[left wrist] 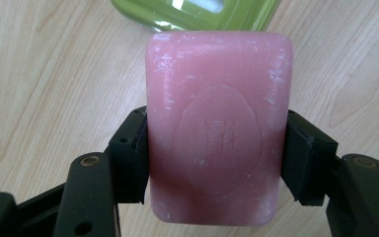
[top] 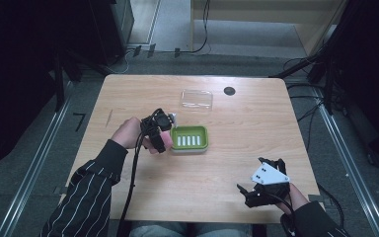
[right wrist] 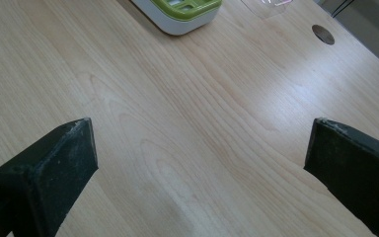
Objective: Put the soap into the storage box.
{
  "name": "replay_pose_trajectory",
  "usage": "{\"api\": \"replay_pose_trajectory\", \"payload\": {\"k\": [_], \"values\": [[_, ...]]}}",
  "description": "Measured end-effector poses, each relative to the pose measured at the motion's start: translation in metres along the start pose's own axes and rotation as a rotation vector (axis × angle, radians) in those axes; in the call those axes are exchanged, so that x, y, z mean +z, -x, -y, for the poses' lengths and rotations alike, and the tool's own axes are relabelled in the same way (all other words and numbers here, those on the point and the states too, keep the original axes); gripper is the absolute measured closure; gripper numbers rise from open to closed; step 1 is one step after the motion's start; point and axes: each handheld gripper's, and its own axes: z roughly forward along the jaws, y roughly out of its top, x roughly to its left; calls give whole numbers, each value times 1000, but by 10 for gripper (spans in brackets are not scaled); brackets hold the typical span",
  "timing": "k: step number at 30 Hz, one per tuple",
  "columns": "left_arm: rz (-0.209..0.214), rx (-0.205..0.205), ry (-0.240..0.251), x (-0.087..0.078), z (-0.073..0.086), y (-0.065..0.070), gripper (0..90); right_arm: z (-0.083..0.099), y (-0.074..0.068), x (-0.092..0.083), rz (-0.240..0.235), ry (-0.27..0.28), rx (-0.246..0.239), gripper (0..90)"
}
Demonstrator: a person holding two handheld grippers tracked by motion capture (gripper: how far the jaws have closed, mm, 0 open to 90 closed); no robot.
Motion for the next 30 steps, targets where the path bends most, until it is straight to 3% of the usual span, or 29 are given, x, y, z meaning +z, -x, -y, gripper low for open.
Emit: {"api": "replay_pose_trajectory", "payload": {"k": [18, 30], "values": [[-1, 37, 14, -8, -13, -1, 387, 0, 0, 0, 1, -6, 1, 0], [3, 74, 8, -3, -26, -1, 386, 0, 0, 1, 2, -7, 1, 0]]}}
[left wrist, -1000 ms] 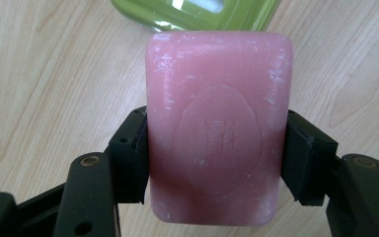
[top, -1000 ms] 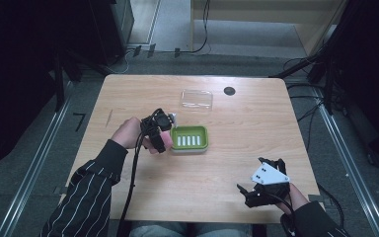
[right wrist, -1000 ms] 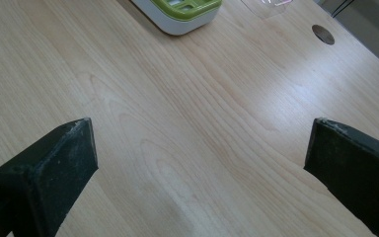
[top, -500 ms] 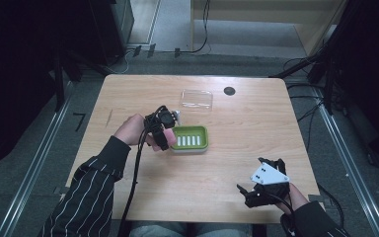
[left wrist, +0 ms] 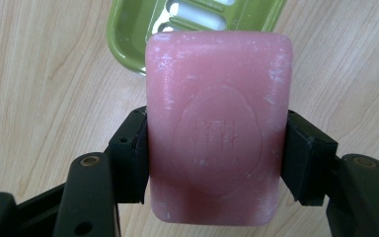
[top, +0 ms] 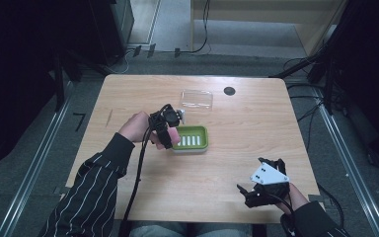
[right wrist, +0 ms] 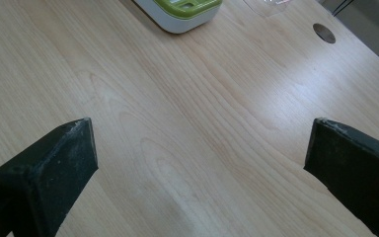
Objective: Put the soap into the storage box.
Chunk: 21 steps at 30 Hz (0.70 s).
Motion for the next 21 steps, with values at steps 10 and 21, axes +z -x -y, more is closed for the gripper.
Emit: {"api": "replay_pose_trajectory", "payload": {"k": [10, 21], "values": [[-6, 39, 5, 2, -11, 2, 387, 1, 0, -1, 4, 0, 6, 0], [-4, 81, 8, 5, -23, 2, 387, 7, 1, -6, 19, -6, 20, 0]]}}
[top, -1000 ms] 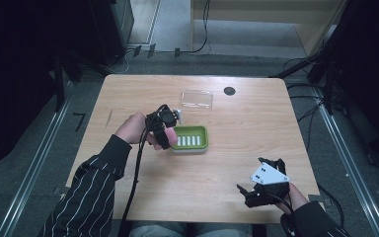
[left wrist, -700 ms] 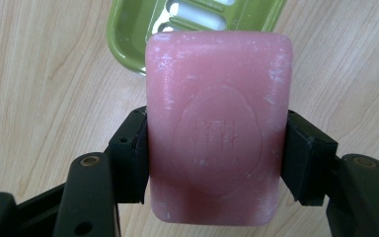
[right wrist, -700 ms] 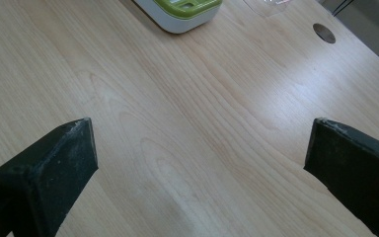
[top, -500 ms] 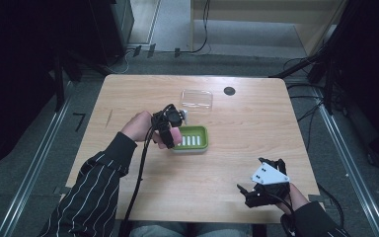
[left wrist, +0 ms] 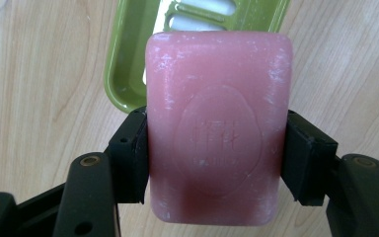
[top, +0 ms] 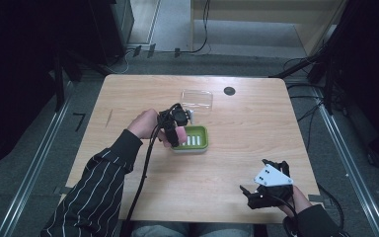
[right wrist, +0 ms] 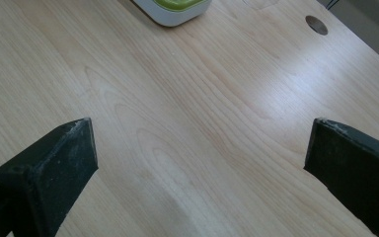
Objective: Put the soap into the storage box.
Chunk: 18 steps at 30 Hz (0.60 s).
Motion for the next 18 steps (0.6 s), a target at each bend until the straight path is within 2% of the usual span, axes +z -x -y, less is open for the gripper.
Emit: {"api": "replay_pose_trajectory", "payload": {"k": [11, 18], "values": [[8, 40, 5, 3, -12, -3, 387, 8, 0, -9, 32, -18, 32, 0], [10, 80, 0, 8, -23, -3, 387, 13, 1, -14, 47, -22, 42, 0]]}}
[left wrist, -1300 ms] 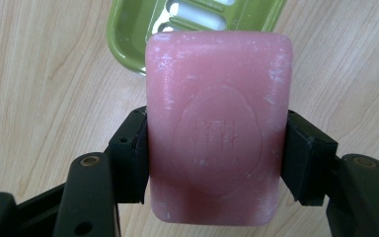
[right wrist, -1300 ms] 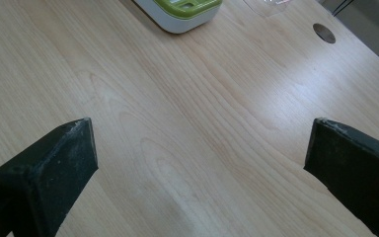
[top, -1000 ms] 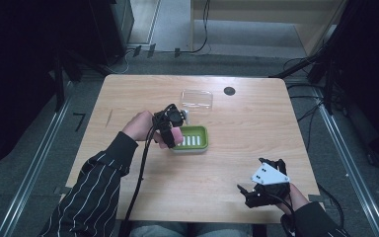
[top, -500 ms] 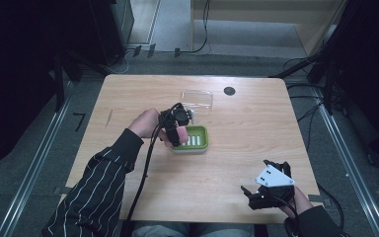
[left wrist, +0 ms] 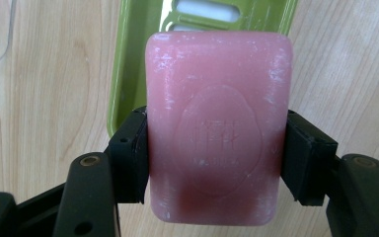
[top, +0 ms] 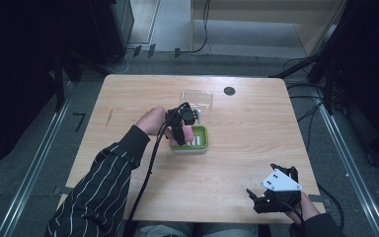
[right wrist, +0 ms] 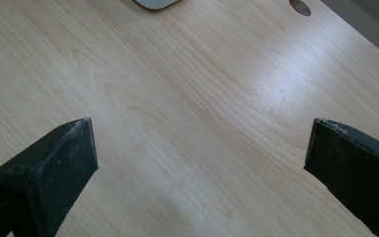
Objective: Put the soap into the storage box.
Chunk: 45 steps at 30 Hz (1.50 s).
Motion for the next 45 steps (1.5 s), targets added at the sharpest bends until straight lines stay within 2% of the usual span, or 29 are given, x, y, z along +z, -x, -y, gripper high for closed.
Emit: {"api": "replay_pose_trajectory", "payload": {"k": [9, 20, 32, 45], "values": [[1, 9, -2, 6, -5, -2, 387, 4, 0, -3, 12, -6, 11, 0], [0, 50, -7, 12, -9, -4, 387, 6, 0, -6, 21, -12, 14, 0], [0, 72, -3, 21, -14, -6, 387, 9, 0, -8, 28, -16, 18, 0], [-9, 62, -4, 30, -17, -9, 387, 10, 0, -9, 31, -17, 24, 0]]}}
